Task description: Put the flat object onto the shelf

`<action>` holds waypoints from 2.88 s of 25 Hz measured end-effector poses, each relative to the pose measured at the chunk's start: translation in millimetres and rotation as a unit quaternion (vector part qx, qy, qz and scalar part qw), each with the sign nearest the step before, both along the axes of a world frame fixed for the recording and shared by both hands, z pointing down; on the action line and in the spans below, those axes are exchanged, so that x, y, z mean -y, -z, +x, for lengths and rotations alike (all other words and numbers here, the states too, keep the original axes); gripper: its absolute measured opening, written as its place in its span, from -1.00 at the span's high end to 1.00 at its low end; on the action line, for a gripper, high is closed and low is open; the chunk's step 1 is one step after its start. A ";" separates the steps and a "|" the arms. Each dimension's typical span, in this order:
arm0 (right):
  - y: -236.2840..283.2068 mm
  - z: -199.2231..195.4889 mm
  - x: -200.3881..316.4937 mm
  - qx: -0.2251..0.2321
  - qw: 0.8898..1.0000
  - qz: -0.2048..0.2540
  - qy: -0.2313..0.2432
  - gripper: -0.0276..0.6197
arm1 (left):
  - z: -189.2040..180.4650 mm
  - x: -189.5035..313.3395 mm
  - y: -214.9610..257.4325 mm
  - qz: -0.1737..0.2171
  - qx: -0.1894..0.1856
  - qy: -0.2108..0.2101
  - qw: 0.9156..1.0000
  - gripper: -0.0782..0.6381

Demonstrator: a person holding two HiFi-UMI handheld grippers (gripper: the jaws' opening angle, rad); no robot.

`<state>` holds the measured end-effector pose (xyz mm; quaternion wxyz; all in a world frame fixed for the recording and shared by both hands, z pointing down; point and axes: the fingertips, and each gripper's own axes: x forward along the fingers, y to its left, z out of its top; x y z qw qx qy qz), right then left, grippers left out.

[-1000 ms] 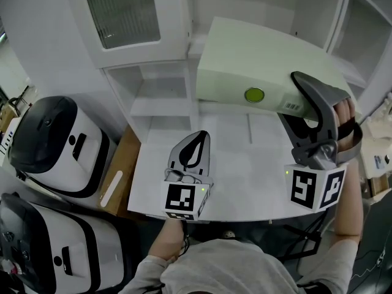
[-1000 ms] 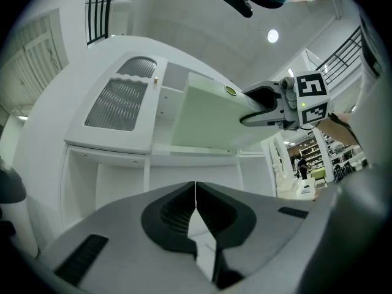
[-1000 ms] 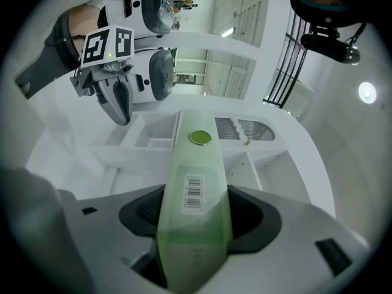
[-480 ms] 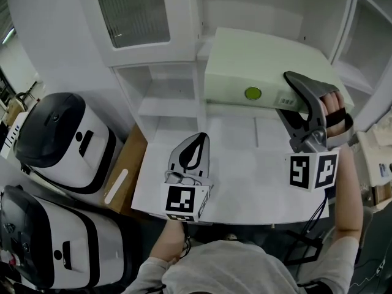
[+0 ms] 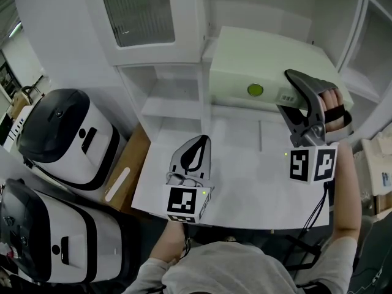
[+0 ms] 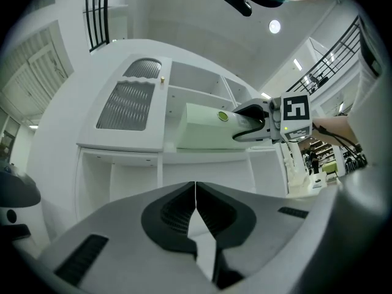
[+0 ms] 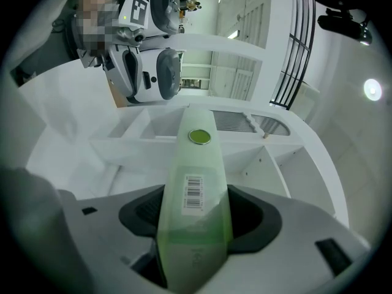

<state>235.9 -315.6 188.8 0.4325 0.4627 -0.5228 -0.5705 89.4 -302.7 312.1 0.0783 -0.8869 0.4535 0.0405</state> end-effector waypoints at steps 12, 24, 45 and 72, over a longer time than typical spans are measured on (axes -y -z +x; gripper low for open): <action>0.6 14.5 37.7 0.000 1.000 -0.007 0.007 0.02 | 8.4 17.0 -3.1 -0.008 0.000 0.022 1.000 0.74; 1.6 23.4 70.8 -0.001 1.000 -0.024 0.007 0.02 | 6.5 26.0 -9.1 -0.018 0.007 0.048 0.999 0.74; 4.5 25.0 70.4 0.014 1.000 -0.008 -0.013 -0.04 | -13.6 19.6 -15.9 -0.027 0.008 0.064 0.998 0.74; 3.9 39.5 102.5 0.021 0.999 -0.011 -0.049 -0.02 | -19.6 27.0 -13.4 -0.026 0.011 0.066 0.997 0.74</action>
